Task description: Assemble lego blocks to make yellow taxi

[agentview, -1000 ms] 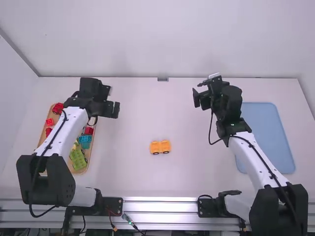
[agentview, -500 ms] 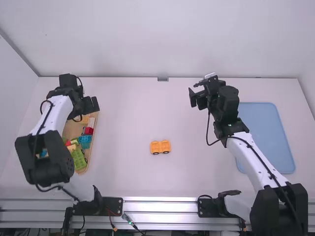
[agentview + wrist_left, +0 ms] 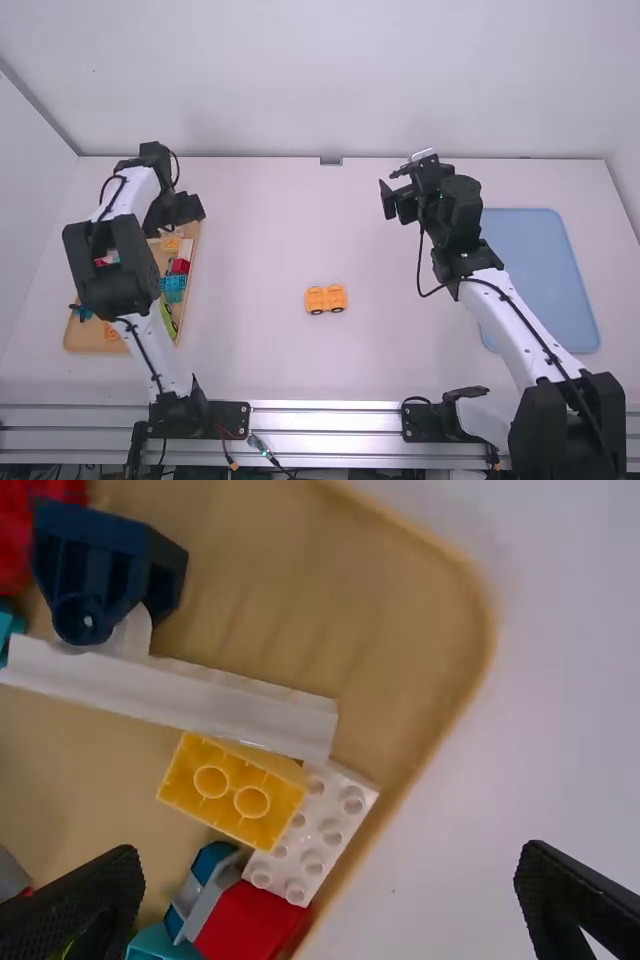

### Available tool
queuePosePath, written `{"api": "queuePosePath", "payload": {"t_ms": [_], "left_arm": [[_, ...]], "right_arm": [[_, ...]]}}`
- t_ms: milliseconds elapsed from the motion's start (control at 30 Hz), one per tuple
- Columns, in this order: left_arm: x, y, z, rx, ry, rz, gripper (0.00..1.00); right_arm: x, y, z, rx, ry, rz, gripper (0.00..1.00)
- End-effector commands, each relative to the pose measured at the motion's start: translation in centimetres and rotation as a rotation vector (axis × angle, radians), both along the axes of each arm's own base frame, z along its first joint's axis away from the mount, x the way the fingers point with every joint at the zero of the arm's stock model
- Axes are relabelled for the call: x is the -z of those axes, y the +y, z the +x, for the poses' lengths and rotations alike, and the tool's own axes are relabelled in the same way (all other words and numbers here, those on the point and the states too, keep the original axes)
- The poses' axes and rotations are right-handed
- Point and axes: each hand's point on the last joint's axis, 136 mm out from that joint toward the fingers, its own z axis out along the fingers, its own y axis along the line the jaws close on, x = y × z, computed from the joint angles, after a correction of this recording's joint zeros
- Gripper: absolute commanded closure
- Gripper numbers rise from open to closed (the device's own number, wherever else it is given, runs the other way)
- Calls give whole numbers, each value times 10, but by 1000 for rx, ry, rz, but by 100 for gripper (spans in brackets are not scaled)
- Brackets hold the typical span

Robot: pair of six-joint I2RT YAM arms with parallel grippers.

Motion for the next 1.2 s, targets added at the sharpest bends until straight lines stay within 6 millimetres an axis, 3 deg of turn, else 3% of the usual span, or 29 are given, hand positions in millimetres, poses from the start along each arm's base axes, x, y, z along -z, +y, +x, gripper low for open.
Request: {"api": "queuePosePath", "payload": {"t_ms": [0,433,600,733,833,1067,1167], "left_arm": [[6,7,1,-72,12,13,1],[13,12,-3,-527,-47,-42,1],[15,14,-3,-563,-58,-41,1],[17,16,2,-460,-65,-32,1],[17,21,-5,-520,-51,-34,7],[24,34,-26,-633,-10,-48,9],[29,35,-28,-638,-9,-47,17]], "right_arm": [[-12,1,5,4,-22,10,1],[-11,1,4,3,-15,9,1],[-11,1,4,4,-15,9,1],[-11,1,4,3,-16,9,1],[-12,1,4,1,-19,10,1],[-11,1,4,0,-15,9,1],[-11,2,4,-3,-15,10,1]]}}
